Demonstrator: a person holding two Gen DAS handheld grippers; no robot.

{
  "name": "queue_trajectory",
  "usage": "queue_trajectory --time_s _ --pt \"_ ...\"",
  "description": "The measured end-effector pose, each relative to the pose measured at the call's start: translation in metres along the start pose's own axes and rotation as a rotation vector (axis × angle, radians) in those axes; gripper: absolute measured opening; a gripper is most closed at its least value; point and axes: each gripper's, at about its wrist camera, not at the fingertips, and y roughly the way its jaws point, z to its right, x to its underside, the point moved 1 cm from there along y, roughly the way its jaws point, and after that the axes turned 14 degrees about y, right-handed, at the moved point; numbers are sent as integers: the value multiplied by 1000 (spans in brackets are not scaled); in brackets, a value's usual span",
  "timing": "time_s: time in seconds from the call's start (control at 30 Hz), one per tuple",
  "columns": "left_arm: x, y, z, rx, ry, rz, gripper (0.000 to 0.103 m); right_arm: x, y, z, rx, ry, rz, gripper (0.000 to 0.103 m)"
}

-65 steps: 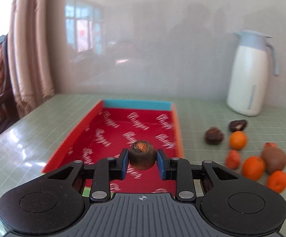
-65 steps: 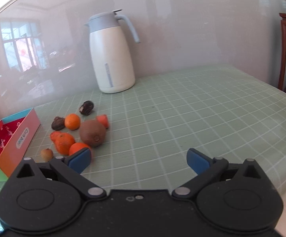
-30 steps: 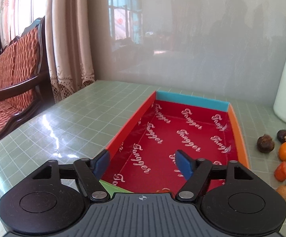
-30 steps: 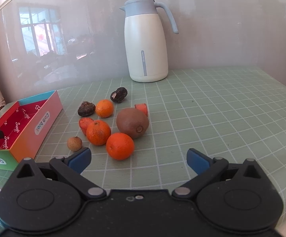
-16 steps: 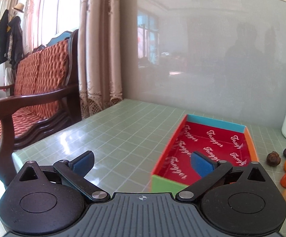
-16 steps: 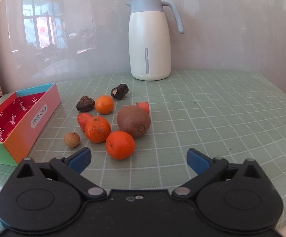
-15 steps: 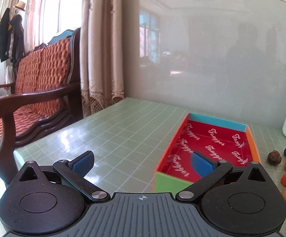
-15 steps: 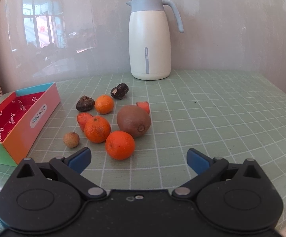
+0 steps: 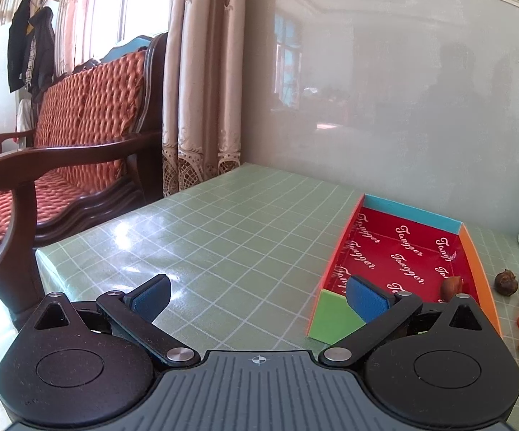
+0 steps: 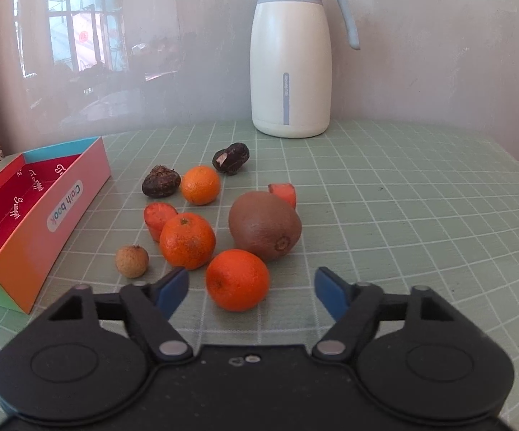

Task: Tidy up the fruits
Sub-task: 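Grasp a tangerine with the right tool while the left tool withdraws, then lower the tangerine into the box and open the right tool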

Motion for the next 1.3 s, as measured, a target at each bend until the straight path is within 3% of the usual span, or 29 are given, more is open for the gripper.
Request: queue_trajectory --time_s 0.07,0.17,0.2,0.43,0.67,1.0,1.3 --pt "0 0 0 1 -3 0 103 0 3 -1 0 0 -11 67" --pt "1 0 0 4 0 0 103 1 7 -3 -11 -4 -20 41" --pt "1 0 -1 4 1 1 103 1 8 -3 -18 -6 -27 40" --pt "2 1 -3 -6 0 -7 103 5 11 -12 -36 -38 -33 39" --pt "3 4 -8 -16 -18 -15 103 5 -9 -27 -101 -103 28 39" --pt "6 6 -22 -47 -49 -21 103 -14 -24 -98 -334 -201 56 39" --pt "11 11 -36 -75 -73 -41 103 4 -9 -166 -472 -293 -37 39"
